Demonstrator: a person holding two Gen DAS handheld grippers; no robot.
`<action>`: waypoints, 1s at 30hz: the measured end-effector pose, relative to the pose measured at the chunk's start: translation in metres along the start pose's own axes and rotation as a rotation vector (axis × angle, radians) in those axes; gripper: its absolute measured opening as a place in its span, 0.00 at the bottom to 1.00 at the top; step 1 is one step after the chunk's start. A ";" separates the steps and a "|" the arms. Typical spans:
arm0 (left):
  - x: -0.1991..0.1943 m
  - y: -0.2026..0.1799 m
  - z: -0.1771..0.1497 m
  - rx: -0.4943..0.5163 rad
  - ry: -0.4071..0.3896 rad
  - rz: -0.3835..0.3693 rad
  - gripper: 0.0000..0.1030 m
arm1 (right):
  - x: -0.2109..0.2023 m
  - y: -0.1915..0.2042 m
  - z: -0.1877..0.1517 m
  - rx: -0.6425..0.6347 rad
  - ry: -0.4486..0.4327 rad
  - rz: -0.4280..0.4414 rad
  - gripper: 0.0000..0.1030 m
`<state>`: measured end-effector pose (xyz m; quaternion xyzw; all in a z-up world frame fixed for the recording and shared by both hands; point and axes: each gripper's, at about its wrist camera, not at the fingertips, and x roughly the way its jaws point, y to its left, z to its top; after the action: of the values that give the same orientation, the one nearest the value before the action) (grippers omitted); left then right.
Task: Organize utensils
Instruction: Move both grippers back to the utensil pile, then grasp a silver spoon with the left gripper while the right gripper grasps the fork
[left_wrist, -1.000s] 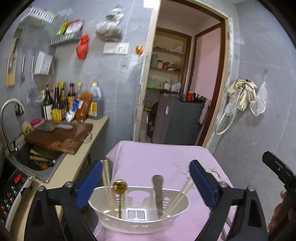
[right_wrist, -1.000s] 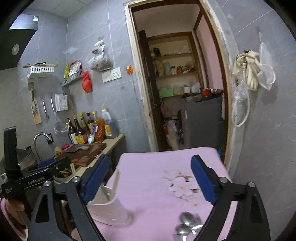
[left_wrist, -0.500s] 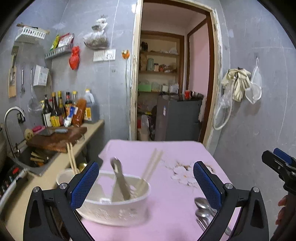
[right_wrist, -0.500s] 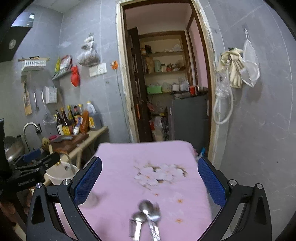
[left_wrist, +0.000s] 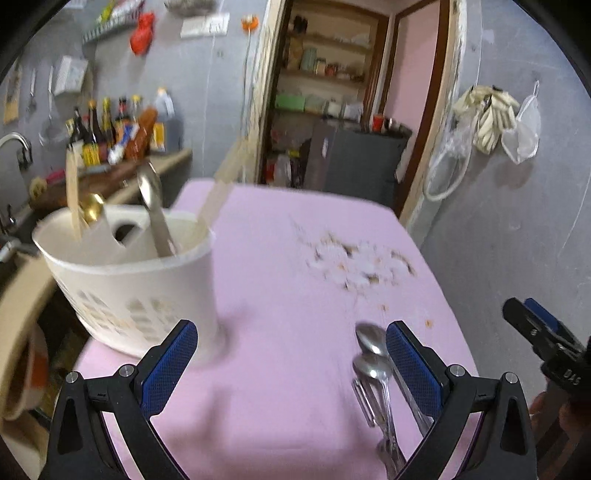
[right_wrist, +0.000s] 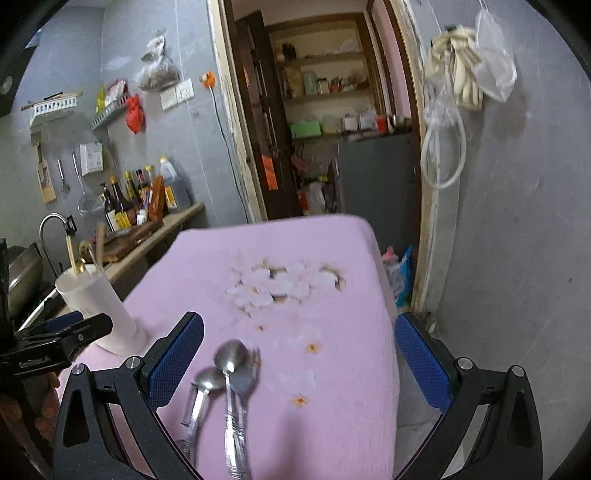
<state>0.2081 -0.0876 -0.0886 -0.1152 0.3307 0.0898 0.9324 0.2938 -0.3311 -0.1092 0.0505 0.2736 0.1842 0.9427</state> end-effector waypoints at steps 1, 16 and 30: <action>0.006 -0.001 -0.003 -0.001 0.023 -0.005 1.00 | 0.009 -0.005 -0.005 0.007 0.017 0.006 0.99; 0.061 -0.016 -0.045 -0.034 0.317 -0.177 0.67 | 0.074 -0.010 -0.040 0.000 0.217 0.165 0.57; 0.066 -0.043 -0.043 0.106 0.334 -0.169 0.54 | 0.098 0.016 -0.055 -0.051 0.341 0.331 0.23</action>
<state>0.2436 -0.1347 -0.1567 -0.1066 0.4741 -0.0265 0.8736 0.3363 -0.2802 -0.2015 0.0388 0.4119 0.3492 0.8408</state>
